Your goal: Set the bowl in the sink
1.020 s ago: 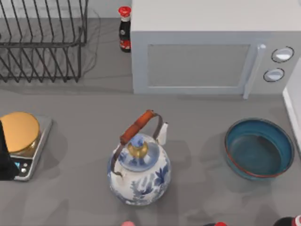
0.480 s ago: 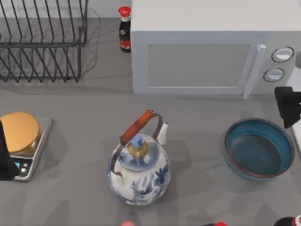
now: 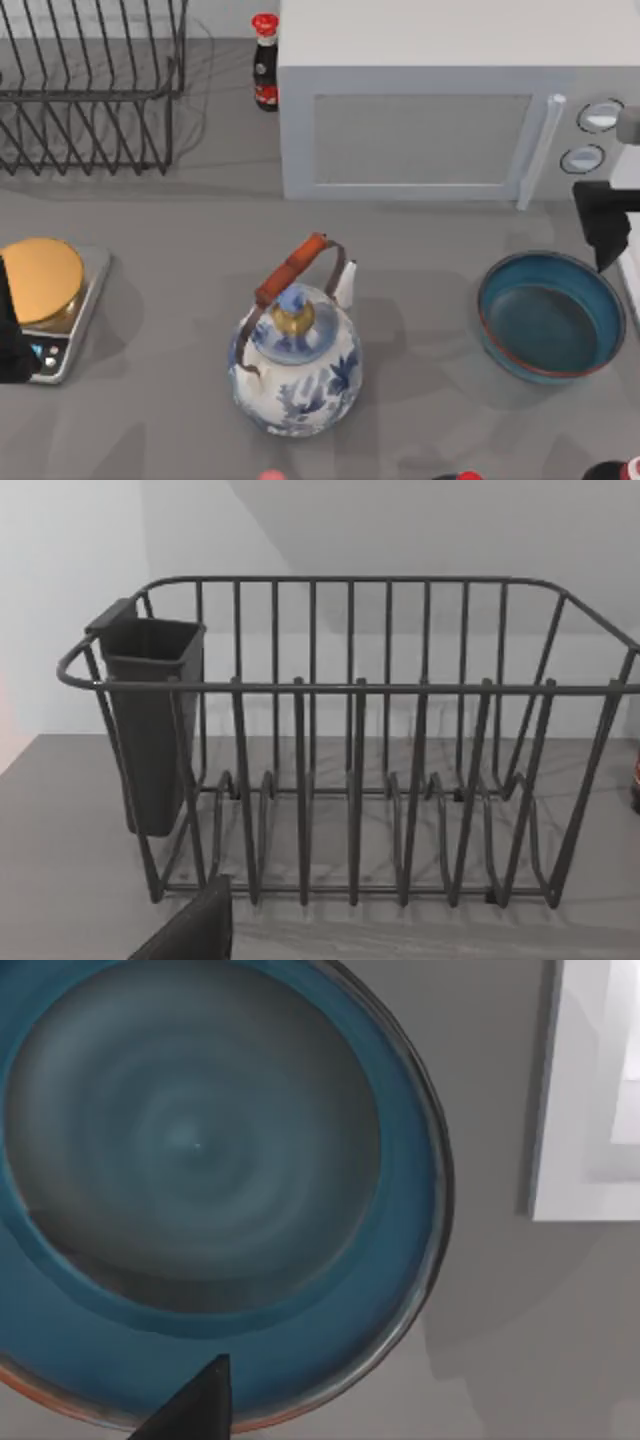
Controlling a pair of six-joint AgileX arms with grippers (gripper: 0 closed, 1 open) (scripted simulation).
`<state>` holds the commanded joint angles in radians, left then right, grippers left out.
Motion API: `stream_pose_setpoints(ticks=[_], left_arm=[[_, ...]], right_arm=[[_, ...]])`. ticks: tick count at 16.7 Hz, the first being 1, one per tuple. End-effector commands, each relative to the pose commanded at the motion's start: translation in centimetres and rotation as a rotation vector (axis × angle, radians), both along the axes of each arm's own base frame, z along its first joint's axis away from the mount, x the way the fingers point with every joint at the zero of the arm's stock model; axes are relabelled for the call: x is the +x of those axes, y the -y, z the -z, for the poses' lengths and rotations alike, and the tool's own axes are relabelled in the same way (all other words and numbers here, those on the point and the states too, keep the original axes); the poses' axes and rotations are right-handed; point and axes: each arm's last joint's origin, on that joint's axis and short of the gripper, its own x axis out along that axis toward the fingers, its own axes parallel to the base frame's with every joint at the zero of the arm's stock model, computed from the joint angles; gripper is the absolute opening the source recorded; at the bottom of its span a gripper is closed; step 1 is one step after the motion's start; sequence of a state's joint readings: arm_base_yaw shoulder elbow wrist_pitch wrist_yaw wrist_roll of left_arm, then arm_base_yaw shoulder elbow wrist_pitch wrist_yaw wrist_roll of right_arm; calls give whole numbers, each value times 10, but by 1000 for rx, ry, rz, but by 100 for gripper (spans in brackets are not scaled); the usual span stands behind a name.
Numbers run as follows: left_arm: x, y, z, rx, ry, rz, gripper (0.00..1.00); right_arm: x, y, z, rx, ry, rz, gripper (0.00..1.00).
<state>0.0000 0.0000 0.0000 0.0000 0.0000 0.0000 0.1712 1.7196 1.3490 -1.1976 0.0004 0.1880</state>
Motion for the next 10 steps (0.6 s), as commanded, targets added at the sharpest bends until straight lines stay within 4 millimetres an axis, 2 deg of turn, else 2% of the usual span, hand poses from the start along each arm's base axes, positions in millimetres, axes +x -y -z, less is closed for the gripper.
stream_pose_setpoints(ticks=[3,10], left_arm=[[0,0,0,0,0,0,100],[0,0,0,0,0,0,100]], right_arm=[[1,-1,12,-1,-6,-3,100],[3,-2,90,1,5,-4,100]])
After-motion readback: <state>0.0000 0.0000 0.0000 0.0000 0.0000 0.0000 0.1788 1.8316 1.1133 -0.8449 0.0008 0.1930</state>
